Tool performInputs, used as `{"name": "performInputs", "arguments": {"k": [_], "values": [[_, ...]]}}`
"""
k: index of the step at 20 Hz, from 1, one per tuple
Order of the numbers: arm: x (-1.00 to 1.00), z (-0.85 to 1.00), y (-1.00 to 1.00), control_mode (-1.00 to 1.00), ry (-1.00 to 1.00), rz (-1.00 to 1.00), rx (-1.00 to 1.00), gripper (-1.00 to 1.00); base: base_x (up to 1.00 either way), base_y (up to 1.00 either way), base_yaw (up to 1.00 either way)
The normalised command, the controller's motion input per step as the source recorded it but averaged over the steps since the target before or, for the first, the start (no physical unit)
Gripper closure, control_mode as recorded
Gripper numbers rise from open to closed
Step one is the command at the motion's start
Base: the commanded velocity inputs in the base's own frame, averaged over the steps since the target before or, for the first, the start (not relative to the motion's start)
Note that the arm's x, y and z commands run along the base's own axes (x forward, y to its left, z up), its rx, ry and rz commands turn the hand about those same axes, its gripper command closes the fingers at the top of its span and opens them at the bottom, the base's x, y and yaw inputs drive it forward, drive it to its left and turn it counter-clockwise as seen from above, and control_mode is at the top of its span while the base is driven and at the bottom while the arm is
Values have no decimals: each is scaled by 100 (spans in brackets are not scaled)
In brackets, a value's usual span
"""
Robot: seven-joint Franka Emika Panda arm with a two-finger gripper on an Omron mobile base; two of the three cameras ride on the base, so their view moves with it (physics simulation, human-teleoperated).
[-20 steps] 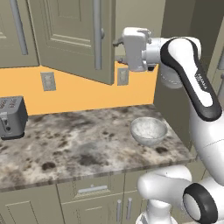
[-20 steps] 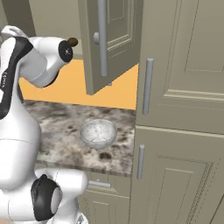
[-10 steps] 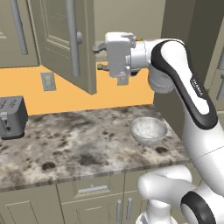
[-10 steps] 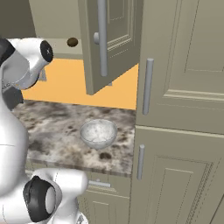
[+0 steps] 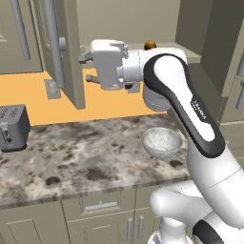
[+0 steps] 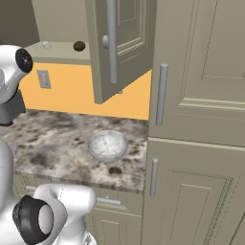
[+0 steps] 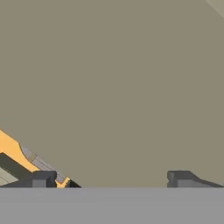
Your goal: Open the cabinet. Pick the kiwi and mango from the cabinet and place them into the bowl. Then close the cabinet.
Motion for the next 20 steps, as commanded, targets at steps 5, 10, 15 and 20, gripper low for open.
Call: {"name": "performInputs", "arguments": {"k": [5, 10, 15, 20], "values": [[0, 51, -28, -100, -3, -1, 6, -100, 0, 0, 0], [-9, 61, -65, -100, -11, -5, -3, -100, 0, 0, 0], [-15, -43, -87, -100, -24, -4, -38, -100, 0, 0, 0], [-8, -40, -74, -100, -30, -11, -52, -100, 0, 0, 0]]}}
